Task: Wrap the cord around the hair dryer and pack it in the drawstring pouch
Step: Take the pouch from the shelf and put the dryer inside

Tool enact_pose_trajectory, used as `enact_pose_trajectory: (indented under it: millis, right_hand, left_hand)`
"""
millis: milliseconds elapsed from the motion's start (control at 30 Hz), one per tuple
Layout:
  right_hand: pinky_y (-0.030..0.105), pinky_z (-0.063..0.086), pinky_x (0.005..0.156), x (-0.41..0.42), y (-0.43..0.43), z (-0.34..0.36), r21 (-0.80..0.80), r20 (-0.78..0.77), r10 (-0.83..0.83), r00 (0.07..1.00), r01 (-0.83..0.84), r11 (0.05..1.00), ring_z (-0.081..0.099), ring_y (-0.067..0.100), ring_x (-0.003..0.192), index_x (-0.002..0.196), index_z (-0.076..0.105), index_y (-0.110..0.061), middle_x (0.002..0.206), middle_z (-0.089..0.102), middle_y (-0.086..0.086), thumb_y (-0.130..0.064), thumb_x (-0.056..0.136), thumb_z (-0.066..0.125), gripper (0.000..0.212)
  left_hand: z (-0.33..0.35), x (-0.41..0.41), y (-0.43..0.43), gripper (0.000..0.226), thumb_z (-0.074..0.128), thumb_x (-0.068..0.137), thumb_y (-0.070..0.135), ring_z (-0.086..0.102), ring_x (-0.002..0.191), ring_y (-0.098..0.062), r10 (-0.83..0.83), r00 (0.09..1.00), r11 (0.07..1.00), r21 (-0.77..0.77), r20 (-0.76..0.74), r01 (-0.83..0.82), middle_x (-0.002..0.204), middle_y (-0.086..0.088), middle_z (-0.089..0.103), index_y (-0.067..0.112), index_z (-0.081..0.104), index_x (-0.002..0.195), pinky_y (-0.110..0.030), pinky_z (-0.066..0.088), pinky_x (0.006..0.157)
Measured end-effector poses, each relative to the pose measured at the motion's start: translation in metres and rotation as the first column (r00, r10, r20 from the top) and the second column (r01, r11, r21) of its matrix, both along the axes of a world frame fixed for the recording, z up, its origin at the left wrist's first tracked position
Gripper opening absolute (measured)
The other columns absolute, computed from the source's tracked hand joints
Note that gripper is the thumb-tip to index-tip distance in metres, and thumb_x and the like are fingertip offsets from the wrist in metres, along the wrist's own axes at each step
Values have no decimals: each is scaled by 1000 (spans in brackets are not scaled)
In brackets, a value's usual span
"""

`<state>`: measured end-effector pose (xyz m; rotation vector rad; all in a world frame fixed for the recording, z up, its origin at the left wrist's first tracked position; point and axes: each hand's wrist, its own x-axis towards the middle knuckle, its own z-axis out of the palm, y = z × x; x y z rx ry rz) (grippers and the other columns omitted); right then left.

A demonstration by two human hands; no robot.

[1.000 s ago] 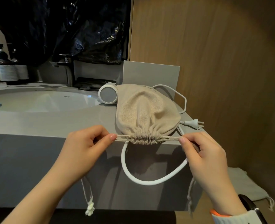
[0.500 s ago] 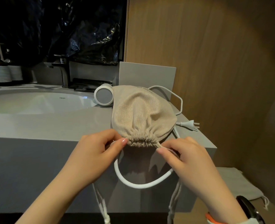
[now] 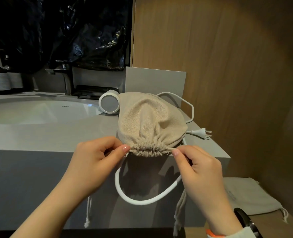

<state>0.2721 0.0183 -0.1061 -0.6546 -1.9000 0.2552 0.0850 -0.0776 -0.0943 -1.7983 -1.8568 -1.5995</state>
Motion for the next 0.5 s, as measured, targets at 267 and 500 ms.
enact_pose_trajectory:
  millis: [267, 500]
  right_hand:
    - [11, 33, 63, 5, 1, 0, 32, 188, -103, 977, 99, 995, 45, 4, 78, 82, 56, -38, 73, 47, -31, -51, 92, 38, 25]
    - [35, 15, 111, 6, 9, 33, -191, 572, 89, 816, 28, 981, 1, -5, 130, 109, 12, -74, 139, 3, -34, -71, 60, 59, 68]
  left_hand:
    - [-3, -2, -3, 24, 48, 77, 53, 52, 57, 1, 10, 990, 1000, 26, -140, -6, 63, 16, 60, 37, 58, 62, -5, 34, 53]
    - [12, -9, 13, 27, 47, 79, 64, 54, 97, 1, -6, 991, 997, 79, -134, 17, 105, 26, 58, 42, 60, 85, -17, 43, 81]
